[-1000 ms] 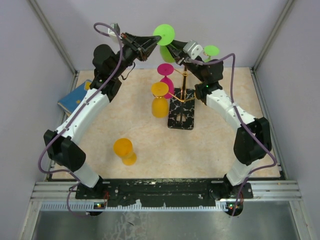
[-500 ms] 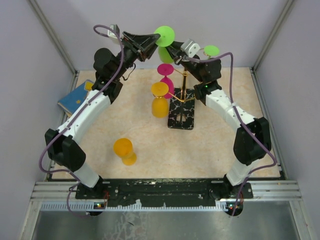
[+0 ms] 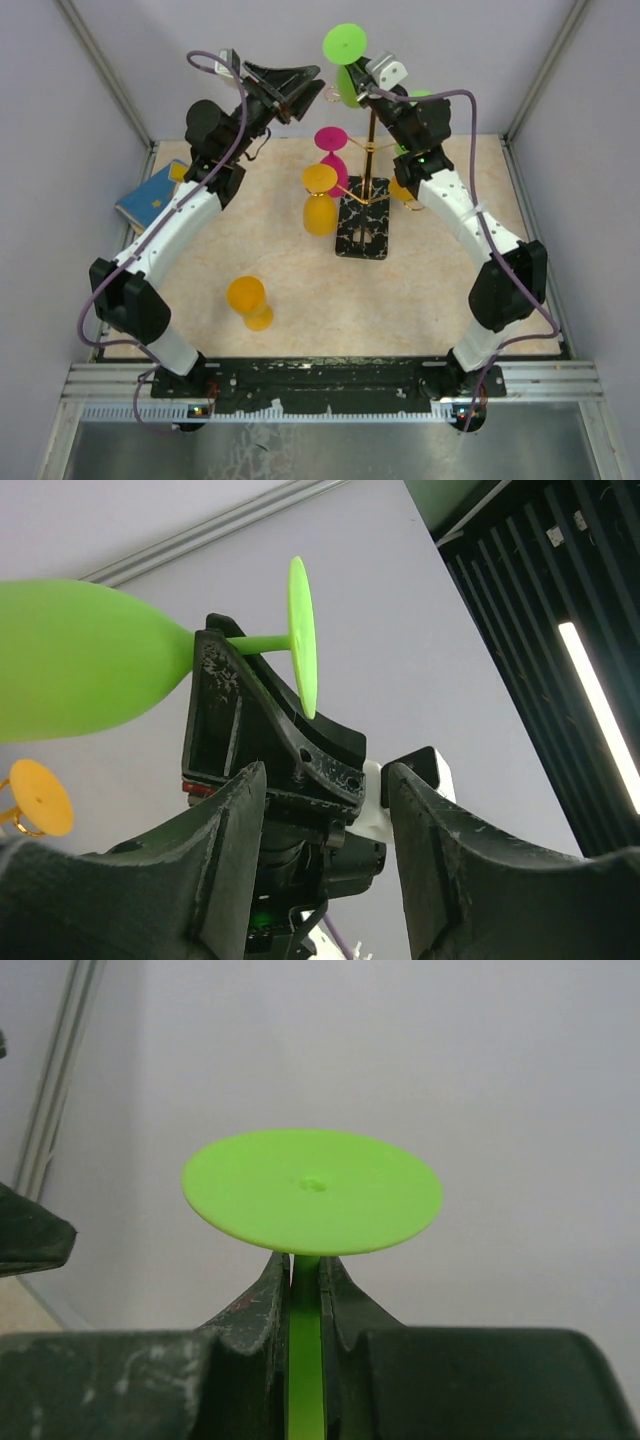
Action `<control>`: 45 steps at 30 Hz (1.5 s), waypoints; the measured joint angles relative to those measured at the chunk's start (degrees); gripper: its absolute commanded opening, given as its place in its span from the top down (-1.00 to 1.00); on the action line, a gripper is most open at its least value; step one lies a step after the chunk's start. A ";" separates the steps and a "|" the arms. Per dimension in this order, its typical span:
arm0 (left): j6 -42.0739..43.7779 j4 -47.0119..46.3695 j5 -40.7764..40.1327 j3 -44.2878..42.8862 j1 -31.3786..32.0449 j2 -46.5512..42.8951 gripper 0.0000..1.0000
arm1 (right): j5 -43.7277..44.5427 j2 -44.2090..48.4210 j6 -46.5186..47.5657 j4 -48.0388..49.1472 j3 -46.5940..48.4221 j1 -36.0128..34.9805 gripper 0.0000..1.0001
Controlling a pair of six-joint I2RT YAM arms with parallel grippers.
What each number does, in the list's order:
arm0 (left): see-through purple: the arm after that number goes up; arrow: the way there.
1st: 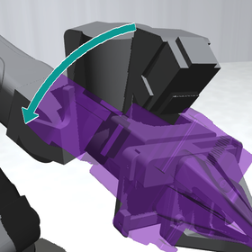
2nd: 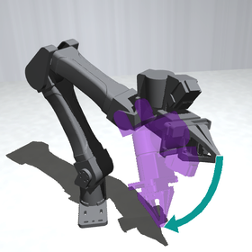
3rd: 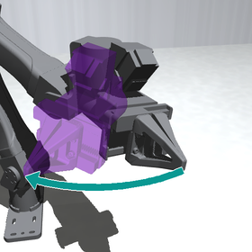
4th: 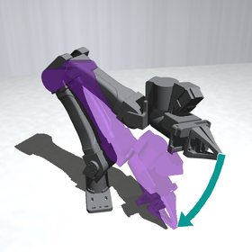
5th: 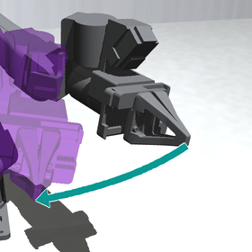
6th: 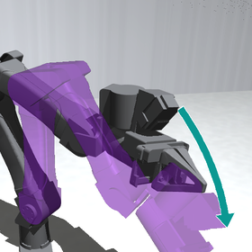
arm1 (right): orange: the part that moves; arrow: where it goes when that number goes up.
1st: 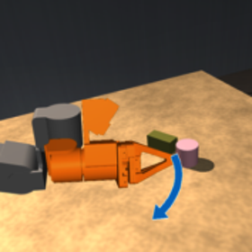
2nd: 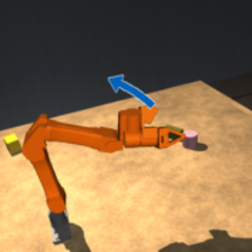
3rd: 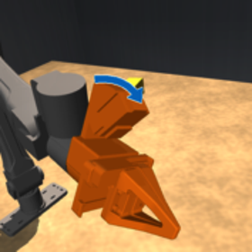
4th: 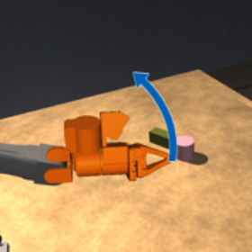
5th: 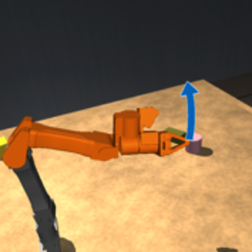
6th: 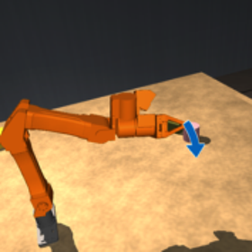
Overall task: Place the wine glass upside down on the wine glass rack
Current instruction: Turn the wine glass upside down at the wine rack.
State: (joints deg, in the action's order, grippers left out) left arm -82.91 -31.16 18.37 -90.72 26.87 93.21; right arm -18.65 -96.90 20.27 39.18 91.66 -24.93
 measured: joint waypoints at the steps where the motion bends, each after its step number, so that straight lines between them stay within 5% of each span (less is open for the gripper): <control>1: -0.02 -0.20 0.13 0.02 -0.04 0.02 -0.17 | 0.79 0.44 0.55 -1.11 0.17 0.09 1.00; 6: 2.12 -0.61 0.66 -0.46 -1.46 0.50 -0.19 | 4.68 5.27 2.25 -8.66 -0.20 0.44 1.00; 14: 18.01 1.38 -1.27 -7.10 -6.84 4.83 -0.19 | 8.11 25.44 -0.46 -22.56 -8.17 0.72 1.00; 24: 34.18 3.45 -5.40 -7.91 -9.53 6.82 -0.17 | 0.31 42.12 -9.66 -38.32 -16.13 0.72 1.00; 35: 36.74 4.33 -7.23 -9.68 -11.23 10.86 -0.16 | -9.25 49.40 -19.78 -48.83 -27.45 0.72 1.00; 45: 38.07 4.61 -8.72 -9.73 -11.67 11.15 -0.15 | -8.79 56.39 -23.34 -49.46 -38.82 0.72 1.00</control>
State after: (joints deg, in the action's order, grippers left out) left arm -44.84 -26.55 9.65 -100.44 15.20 104.36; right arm -27.44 -40.51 -3.07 -10.28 52.84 -24.21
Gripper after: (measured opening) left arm 0.577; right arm 0.091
